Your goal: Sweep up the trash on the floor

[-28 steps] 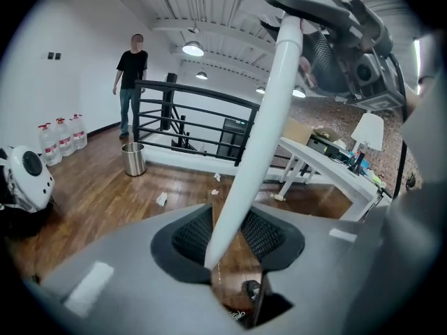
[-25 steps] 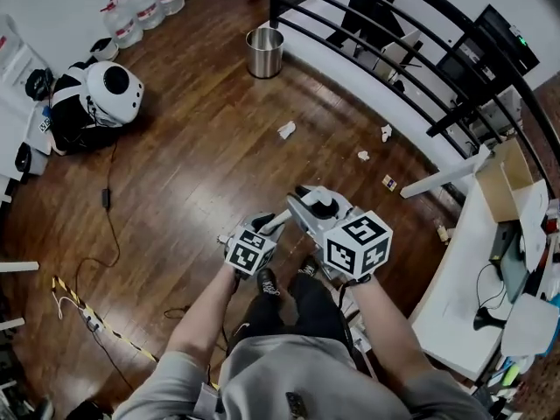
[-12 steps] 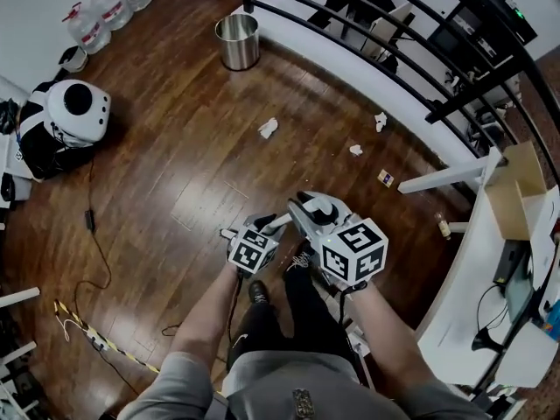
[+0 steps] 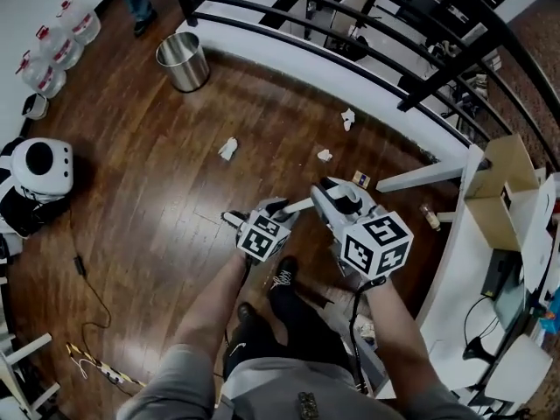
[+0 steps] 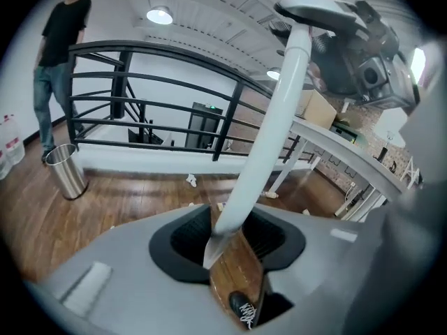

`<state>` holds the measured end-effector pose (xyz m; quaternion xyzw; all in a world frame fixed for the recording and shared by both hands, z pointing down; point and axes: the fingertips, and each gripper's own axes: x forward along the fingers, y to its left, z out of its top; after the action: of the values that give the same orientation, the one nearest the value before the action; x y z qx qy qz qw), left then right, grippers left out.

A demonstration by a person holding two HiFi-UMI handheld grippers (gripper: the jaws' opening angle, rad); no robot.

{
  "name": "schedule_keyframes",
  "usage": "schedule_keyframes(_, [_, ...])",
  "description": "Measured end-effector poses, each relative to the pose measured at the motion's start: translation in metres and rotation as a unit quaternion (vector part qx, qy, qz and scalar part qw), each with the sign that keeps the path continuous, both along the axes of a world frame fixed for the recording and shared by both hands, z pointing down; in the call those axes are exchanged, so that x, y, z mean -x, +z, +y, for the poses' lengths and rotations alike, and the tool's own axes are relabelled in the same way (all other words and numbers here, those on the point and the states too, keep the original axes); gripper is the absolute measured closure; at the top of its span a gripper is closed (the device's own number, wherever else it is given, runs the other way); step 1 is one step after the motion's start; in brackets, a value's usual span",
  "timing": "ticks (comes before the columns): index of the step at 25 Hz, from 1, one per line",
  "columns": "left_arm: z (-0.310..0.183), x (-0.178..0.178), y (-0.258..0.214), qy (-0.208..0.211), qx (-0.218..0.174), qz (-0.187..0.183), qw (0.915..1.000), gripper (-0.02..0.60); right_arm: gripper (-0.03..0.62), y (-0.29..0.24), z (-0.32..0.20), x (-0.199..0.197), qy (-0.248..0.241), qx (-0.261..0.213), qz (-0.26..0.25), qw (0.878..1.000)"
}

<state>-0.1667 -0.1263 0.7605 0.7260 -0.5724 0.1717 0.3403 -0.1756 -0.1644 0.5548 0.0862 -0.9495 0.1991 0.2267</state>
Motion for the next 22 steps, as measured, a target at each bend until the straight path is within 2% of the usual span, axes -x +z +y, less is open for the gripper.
schedule_keyframes(6, [-0.105,-0.026,-0.011,0.067,-0.020,0.003,0.9975,0.440,0.510,-0.011,-0.103,-0.034,0.082,-0.013,-0.003,0.997])
schedule_keyframes(12, [-0.180,-0.057,-0.007,0.116,-0.056,0.003,0.9917,0.440,0.510,-0.010,-0.162,-0.067,0.134,-0.044,0.000,0.990])
schedule_keyframes(17, [-0.212,-0.076,-0.022,0.144,-0.053,-0.006,0.9882,0.439,0.510,-0.024,-0.188,-0.088,0.150,-0.040,-0.012,0.988])
schedule_keyframes(22, [-0.211,-0.072,-0.049,0.158,-0.050,-0.016,0.9860,0.444,0.510,-0.054,-0.188,-0.081,0.145,-0.040,-0.038,0.988])
